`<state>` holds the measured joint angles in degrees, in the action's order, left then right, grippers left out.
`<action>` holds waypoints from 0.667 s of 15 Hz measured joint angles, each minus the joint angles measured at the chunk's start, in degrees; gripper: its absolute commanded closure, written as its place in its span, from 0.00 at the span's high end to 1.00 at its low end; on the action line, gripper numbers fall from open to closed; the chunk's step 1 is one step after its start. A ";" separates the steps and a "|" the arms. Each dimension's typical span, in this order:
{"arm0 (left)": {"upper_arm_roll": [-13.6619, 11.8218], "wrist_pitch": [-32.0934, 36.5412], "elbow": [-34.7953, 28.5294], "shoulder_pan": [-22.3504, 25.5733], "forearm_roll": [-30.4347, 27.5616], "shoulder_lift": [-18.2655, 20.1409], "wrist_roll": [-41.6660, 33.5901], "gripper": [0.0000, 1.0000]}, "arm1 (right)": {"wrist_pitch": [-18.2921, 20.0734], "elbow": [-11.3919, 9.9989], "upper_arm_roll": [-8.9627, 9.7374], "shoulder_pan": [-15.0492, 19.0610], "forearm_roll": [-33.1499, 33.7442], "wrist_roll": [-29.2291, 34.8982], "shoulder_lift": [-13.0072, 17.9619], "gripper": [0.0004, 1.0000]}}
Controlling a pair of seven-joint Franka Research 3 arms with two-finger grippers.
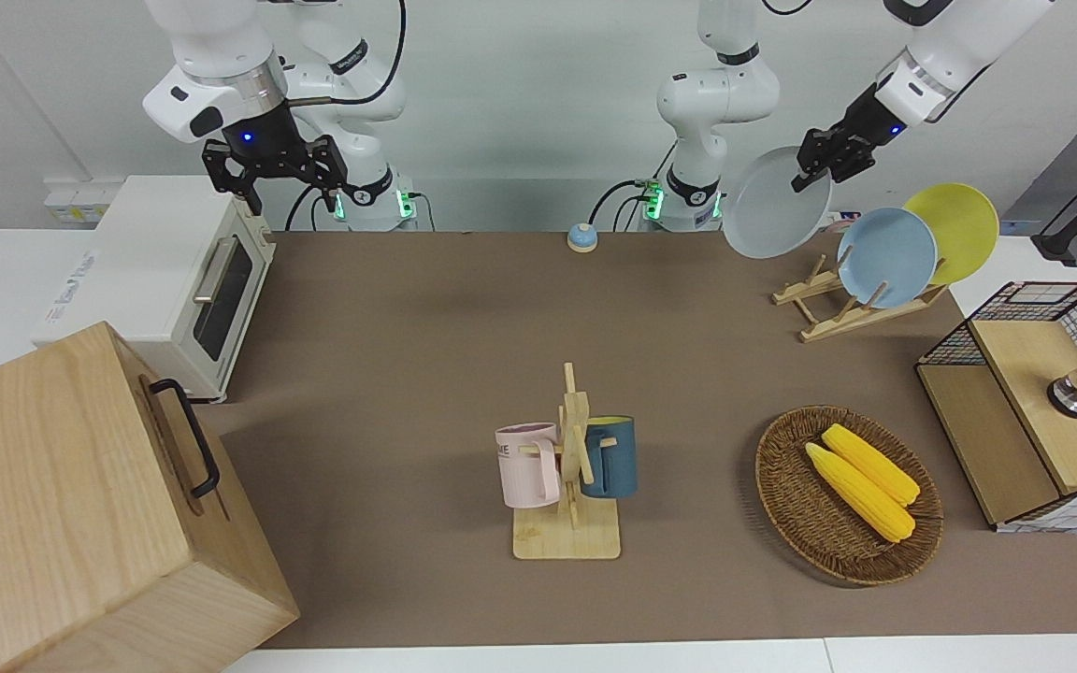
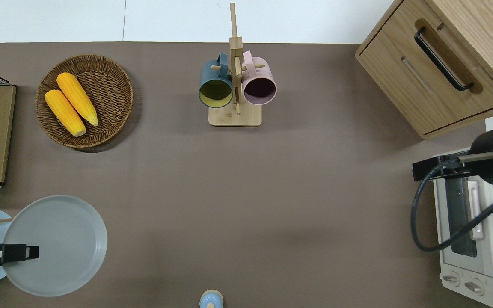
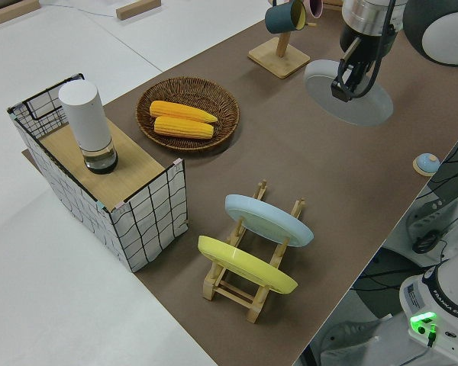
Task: Pick gray plate from low plate rack and place it on table with left arm
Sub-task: 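Lift the gray plate up out of the rack with the left gripper, then carry the plate away from the rack and lower it onto the table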
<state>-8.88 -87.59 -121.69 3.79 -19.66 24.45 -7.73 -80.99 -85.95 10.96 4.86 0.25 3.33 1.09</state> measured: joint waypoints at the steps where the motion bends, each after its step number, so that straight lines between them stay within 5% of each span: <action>1: -0.01 -0.06 -1.06 0.01 -1.34 -0.20 0.00 0.00 | 0.00 0.00 0.00 0.00 0.00 0.00 0.00 0.99; 10: -0.13 -6.98 -11.67 0.13 -8.07 -1.64 -6.29 0.00 | 0.00 0.00 0.00 0.00 0.00 0.00 0.00 0.99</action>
<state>-9.01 -94.58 -133.36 3.92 -27.73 22.81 -14.03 -80.99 -85.95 10.96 4.86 0.25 3.33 1.09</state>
